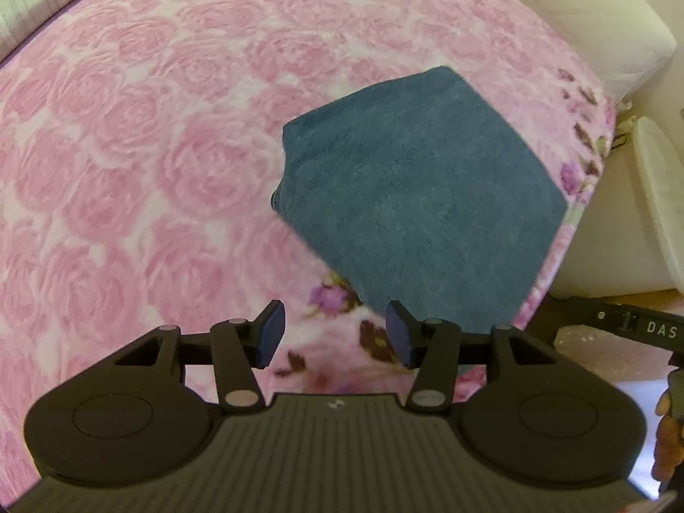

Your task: Fold clothes

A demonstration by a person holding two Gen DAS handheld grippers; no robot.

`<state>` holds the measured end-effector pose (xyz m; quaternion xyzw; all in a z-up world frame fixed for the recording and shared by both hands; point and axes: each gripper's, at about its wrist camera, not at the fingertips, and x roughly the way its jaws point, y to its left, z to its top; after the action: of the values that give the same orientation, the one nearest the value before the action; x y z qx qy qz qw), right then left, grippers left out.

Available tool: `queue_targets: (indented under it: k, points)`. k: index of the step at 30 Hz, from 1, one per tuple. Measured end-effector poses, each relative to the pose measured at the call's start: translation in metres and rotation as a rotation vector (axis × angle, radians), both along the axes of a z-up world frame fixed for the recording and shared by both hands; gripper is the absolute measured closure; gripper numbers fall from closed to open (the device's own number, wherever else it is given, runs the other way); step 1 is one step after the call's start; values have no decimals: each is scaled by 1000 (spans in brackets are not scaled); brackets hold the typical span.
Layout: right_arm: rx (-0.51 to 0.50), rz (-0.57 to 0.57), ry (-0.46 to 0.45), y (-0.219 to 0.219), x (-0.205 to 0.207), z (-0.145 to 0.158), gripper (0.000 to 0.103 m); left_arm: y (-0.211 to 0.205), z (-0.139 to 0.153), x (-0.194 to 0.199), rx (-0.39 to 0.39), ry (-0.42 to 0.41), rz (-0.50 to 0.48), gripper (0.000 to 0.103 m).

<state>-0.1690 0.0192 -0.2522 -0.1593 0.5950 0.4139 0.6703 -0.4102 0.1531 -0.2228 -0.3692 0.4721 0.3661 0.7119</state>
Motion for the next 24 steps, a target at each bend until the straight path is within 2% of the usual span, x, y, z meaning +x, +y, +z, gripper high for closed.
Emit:
queue_targets:
  k: [4,6,8,13,17,24]
  points:
    - [59,-4,3,-11,-9,19,30,-7,10,-27,-27,-134,67,52]
    - [104,-25,32,-17,-7,22,30,-8,6,-43,-63,-232,134,51]
    - [138,-55,70,-24,-1,19,30,-10,-5,-59,-111,-332,217,51]
    - [195,-163,216,-40,22,-8,30,-14,-52,-77,-216,-503,404,51]
    - [228,-240,330,-44,43,-37,30,-13,-91,-74,-282,-594,555,50]
    - [301,-304,429,-31,82,-82,30,-3,-128,-51,-243,-653,643,44]
